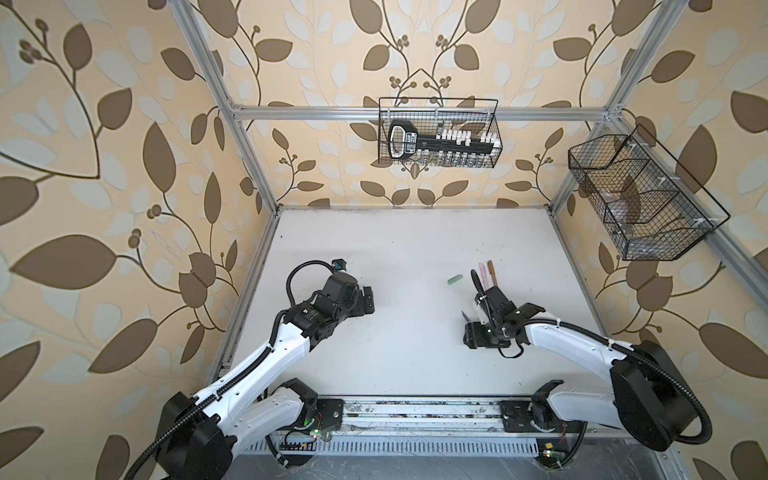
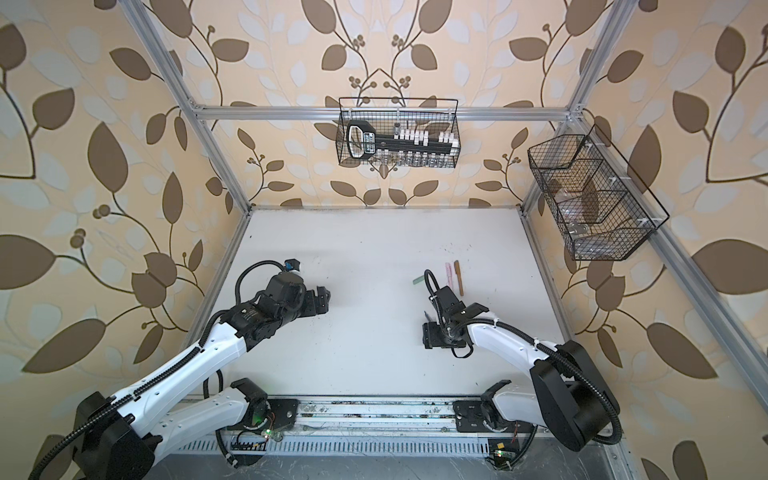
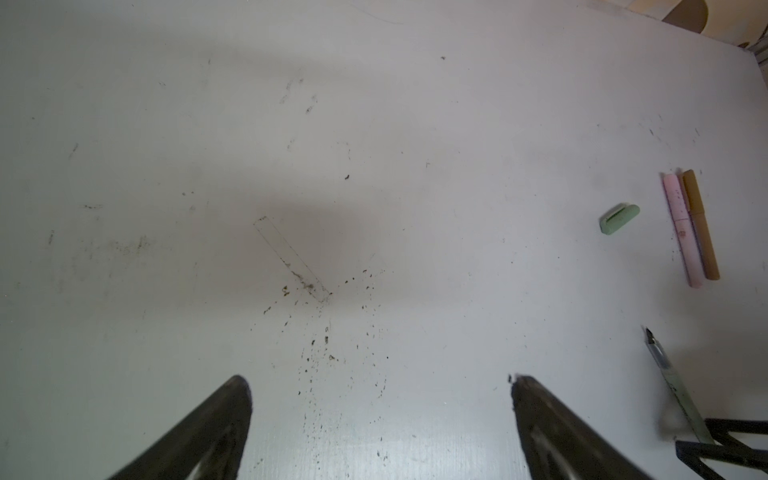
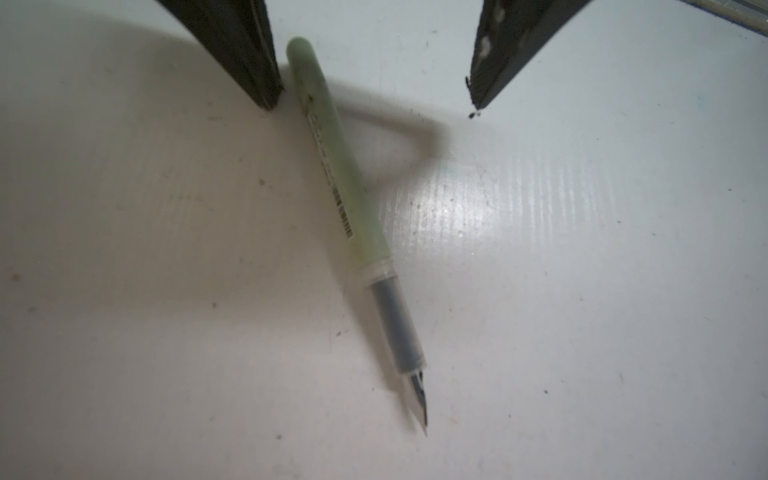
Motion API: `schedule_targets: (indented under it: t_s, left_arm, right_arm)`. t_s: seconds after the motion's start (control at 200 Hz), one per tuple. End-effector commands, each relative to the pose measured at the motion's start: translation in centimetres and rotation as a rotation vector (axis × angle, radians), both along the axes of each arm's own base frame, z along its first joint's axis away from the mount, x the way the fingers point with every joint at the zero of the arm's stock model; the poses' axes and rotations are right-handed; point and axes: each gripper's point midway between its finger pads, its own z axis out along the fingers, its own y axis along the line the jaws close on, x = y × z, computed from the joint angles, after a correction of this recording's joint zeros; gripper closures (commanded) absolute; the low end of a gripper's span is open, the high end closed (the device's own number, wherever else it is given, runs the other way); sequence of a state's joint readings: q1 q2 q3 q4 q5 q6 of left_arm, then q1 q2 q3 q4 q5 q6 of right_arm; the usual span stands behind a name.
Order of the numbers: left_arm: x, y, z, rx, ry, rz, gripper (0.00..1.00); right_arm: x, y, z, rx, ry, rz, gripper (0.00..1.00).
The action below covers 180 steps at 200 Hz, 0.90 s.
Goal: Insert the pens into the pen caps
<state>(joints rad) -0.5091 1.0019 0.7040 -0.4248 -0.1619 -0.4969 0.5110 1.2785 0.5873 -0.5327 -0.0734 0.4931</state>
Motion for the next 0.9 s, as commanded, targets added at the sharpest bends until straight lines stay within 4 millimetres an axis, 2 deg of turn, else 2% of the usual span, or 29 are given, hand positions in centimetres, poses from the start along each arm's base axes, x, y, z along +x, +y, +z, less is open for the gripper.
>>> schedule_targets:
  t_s: [0.0,0.2,0.335,0.505,0.63,0.795,0.895]
  left_arm:
    - [0.8,-1.4,1.5,-0.064,-0.037,-0.041,0.01]
    - [0.7,-3.8,1.0,-0.179,-0.025,-0.113,0.03]
    - [0.4,-5.7,0.2,-0.254,0.002,-0.18,0.07]
    - [-0.2,-7.1,-1.1,-0.287,0.041,-0.218,0.09]
    - [-0.5,-8.7,-1.6,-0.316,0.055,-0.25,0.1]
    - [-2.0,-12.5,-2.7,-0.34,0.084,-0.334,0.11]
    - [-2.2,-13.2,-3.7,-0.396,0.103,-0.312,0.11]
  right_arm:
    - [-1.7,1.3,-0.9,0.061,0.057,0.003,0.26]
    - [-3.0,3.9,-0.5,0.192,0.075,0.015,0.3]
    - [-3.1,5.2,-0.3,0.272,0.048,0.007,0.31]
    - [-2.8,7.2,0.0,0.387,0.032,0.001,0.32]
    - [-2.9,7.9,0.3,0.434,0.043,0.004,0.34]
    - [-3.1,7.8,0.2,0.442,0.042,-0.005,0.35]
    - [-3.5,8.0,-0.5,0.44,0.06,0.001,0.37]
